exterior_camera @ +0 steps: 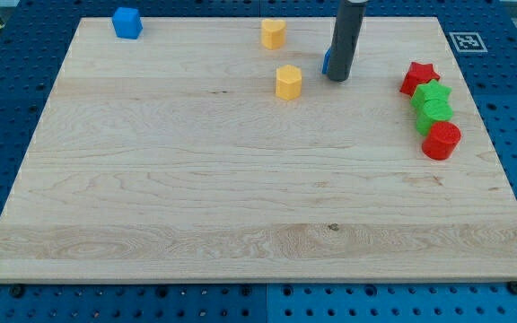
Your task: Move the blue triangle to the top right
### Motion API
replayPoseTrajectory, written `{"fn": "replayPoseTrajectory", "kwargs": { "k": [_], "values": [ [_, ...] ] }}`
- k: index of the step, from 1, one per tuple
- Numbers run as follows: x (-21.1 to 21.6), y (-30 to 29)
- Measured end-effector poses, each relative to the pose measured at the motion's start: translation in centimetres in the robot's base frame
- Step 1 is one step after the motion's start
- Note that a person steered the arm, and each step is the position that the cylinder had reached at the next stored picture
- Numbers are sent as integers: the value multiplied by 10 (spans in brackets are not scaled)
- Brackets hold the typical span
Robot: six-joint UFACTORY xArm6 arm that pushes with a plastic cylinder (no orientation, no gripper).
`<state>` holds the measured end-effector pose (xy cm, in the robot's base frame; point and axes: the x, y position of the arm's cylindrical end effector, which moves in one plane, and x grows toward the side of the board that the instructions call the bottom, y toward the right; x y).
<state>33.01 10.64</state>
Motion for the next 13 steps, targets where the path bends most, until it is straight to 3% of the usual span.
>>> {"fn": "replayPoseTrajectory", "kwargs": {
  "k": [2, 4, 10, 13],
  "values": [
    [-13, -33],
    [-20, -28],
    [-19, 64],
    [-40, 75]
  ]
}}
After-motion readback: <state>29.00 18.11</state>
